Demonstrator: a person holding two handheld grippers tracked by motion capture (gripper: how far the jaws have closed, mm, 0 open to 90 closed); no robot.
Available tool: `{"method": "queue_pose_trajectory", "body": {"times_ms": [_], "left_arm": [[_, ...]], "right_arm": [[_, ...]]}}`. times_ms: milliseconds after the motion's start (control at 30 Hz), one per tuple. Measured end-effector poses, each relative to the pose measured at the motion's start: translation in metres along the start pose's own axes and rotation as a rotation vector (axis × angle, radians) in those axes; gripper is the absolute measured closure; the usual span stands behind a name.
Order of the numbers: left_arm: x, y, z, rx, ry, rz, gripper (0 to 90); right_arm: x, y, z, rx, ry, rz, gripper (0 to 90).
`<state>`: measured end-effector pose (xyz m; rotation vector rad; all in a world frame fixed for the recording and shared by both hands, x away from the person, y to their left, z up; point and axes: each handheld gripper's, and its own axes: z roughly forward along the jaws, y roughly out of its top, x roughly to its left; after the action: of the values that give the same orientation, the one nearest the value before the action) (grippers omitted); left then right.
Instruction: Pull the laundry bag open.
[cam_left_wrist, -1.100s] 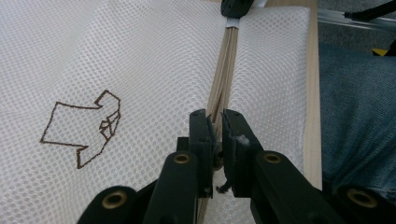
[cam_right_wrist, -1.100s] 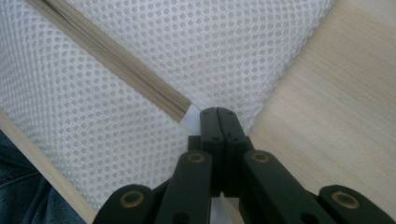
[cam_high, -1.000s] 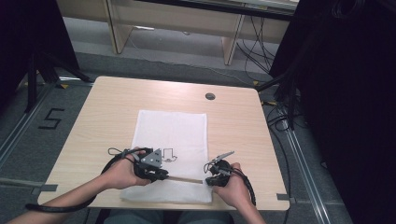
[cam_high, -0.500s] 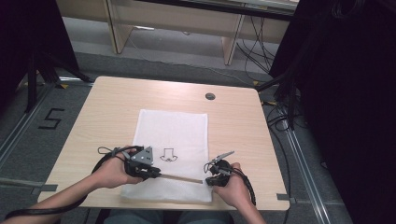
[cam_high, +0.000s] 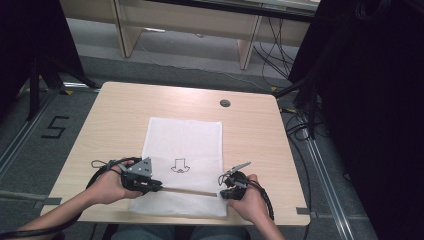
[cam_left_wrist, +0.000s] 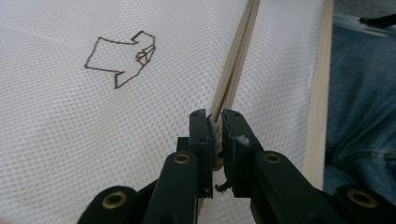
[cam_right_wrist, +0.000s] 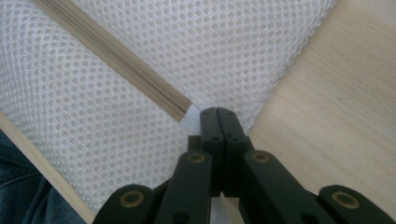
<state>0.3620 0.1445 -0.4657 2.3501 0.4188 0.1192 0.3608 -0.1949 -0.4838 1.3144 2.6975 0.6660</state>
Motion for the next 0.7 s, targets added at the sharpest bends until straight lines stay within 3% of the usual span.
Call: {"method": "queue_pose_trajectory", "body": {"times_ms": [167,200,433,500,567,600,633,700], "left_arm": [[0.005,-0.013,-0.011,0.007,0.026,-0.016,82.8],[0.006,-0.017,-0.013,0.004,0.027,-0.029,82.8],[0.014,-0.045,-0.031,0.025,0.073,-0.086,82.8],[0.018,-0.054,-0.04,0.075,0.104,-0.055,82.8],[0.02,-0.063,-0.045,0.057,0.114,-0.097,82.8],[0.019,-0.067,-0.045,0.016,0.105,-0.141,82.8],[0.019,-0.07,-0.046,0.005,0.091,-0.155,82.8],[0.017,-0.071,-0.045,0.026,0.104,-0.132,82.8]], "right_arm": [[0.0,0.0,0.0,0.0,-0.001,0.0,90.0],[0.001,0.0,-0.001,0.009,0.001,0.016,90.0],[0.0,0.0,0.0,0.0,0.0,0.001,90.0],[0.0,0.0,0.0,0.001,-0.003,0.002,90.0],[0.002,0.0,-0.001,0.016,-0.006,0.025,90.0],[0.001,0.0,0.0,0.012,-0.007,0.019,90.0],[0.001,0.0,0.0,0.012,-0.005,0.019,90.0],[0.001,0.0,0.0,0.013,-0.007,0.02,90.0]]}}
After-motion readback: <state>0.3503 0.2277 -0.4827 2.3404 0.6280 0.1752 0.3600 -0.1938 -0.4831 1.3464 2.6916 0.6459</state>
